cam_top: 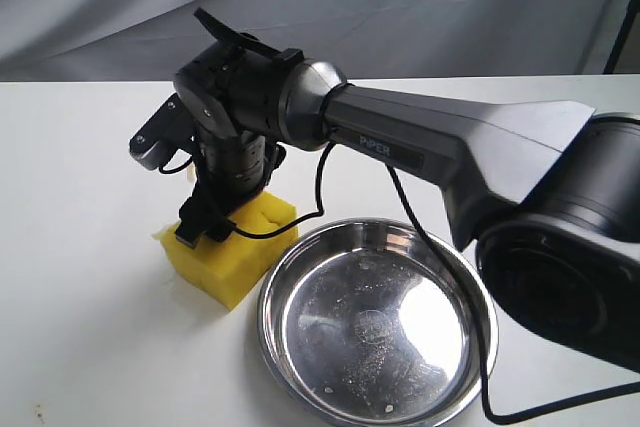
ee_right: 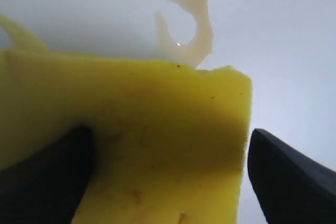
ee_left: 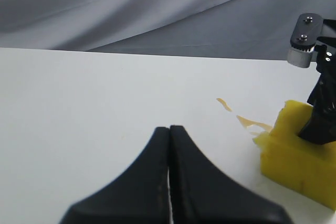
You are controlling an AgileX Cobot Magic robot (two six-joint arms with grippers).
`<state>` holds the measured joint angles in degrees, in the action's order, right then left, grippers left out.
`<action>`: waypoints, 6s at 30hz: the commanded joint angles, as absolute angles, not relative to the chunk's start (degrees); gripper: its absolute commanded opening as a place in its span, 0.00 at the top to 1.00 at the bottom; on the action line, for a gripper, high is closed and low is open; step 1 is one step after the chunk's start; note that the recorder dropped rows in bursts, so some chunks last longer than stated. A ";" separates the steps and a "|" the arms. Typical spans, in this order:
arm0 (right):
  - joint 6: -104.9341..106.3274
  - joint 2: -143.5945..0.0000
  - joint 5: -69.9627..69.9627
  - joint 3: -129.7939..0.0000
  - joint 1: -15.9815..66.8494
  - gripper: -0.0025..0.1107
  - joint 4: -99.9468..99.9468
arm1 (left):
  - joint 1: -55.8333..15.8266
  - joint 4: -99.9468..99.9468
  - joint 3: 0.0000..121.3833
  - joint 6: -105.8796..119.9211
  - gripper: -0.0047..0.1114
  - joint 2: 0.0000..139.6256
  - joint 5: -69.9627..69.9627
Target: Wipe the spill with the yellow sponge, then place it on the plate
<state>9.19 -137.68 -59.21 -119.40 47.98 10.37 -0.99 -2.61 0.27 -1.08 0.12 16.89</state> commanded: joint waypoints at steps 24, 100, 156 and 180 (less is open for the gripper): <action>8.57 -137.65 -58.96 -119.44 47.89 0.98 11.12 | -1.25 -3.25 0.00 -1.39 0.96 0.00 16.34; 17.85 -141.58 -66.74 -119.06 41.16 0.98 -3.66 | -1.25 -3.25 0.00 -1.39 0.96 0.00 16.34; 46.51 -146.40 -53.81 -119.44 39.28 0.98 -21.56 | -1.25 -3.25 0.00 -1.39 0.96 0.00 16.34; 42.91 -146.29 -52.94 -119.44 54.11 0.98 -15.01 | -1.25 -3.25 0.00 -1.39 0.96 0.00 16.34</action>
<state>45.49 -144.16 -51.02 -120.97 52.84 -17.53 -0.99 -2.61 0.27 -1.08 0.12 16.89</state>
